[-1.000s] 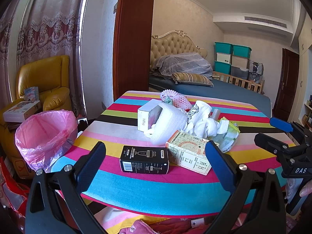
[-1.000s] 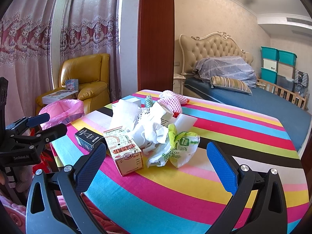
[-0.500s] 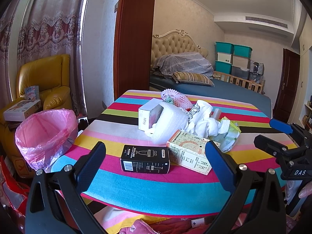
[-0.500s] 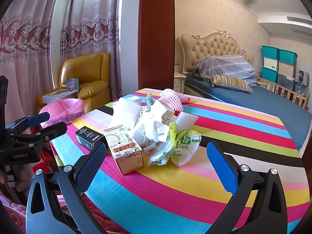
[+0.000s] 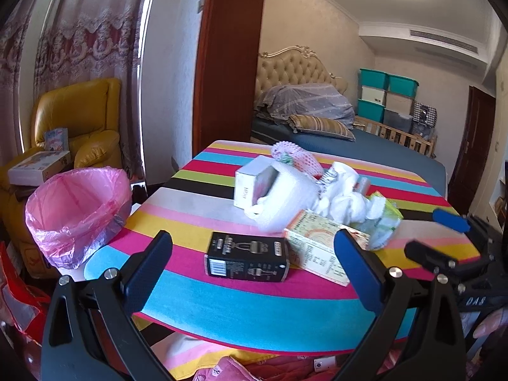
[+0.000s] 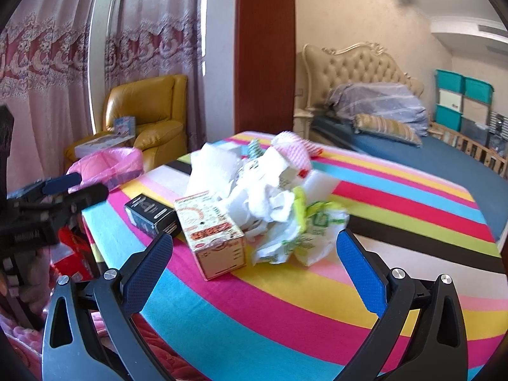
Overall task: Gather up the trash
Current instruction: 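Grasp the medicine box with the right tool while the left tool grasps the black DORMI box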
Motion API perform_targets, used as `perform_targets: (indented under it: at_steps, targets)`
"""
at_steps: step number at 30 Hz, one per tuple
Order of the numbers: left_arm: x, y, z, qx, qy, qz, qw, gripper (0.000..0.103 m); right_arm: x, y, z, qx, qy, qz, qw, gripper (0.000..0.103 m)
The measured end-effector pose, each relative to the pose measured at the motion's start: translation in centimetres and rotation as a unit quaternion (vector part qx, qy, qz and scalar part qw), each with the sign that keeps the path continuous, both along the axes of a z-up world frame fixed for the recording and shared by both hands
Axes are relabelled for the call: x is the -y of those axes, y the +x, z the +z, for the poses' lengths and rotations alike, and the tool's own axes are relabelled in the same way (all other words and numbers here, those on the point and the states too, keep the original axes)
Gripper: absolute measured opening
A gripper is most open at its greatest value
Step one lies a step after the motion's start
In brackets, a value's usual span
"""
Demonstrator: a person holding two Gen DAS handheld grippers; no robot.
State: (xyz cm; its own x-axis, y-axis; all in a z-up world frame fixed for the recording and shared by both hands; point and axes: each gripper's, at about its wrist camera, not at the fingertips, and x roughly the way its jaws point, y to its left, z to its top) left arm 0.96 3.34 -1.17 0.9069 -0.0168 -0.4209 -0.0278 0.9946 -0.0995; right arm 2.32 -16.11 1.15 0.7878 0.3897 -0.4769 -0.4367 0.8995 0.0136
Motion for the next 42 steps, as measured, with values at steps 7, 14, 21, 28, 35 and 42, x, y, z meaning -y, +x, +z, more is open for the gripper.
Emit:
perform_targets:
  at_steps: [7,14,21,28,35,42]
  targets:
    - [-5.3,1.9,-0.8,-0.041,-0.039,0.029,0.998,0.098,-2.9,2.7,-1.7,-0.041,-0.031,0.041,0.998,0.096]
    - [-6.8,2.7,-2.8,-0.095,-0.02,0.029,0.9948,0.098,-6.4,5.0,-3.1,-0.081,-0.06,0.088,0.991,0.078]
    - [-5.2,2.7,-2.9,-0.101,-0.002,0.008,0.9949,0.096,-7.0,4.4,-3.5,-0.079,-0.079,0.097,0.989,0.055]
    - [-2.9,4.6,-2.8,-0.107,-0.001,0.009,0.9942,0.096,-2.9,2.0,-1.9,-0.045,-0.041,0.082,0.995,0.055]
    - [-0.2,8.7,-2.8,-0.107,0.018,0.051,0.9927,0.096,-0.7,0.9,-1.6,-0.038,-0.022,0.074,0.996,0.054]
    - [0.4,10.2,-3.9,-0.15,0.059,0.051,0.9855,0.097,-1.1,0.8,-1.7,-0.036,-0.024,0.085,0.995,0.055]
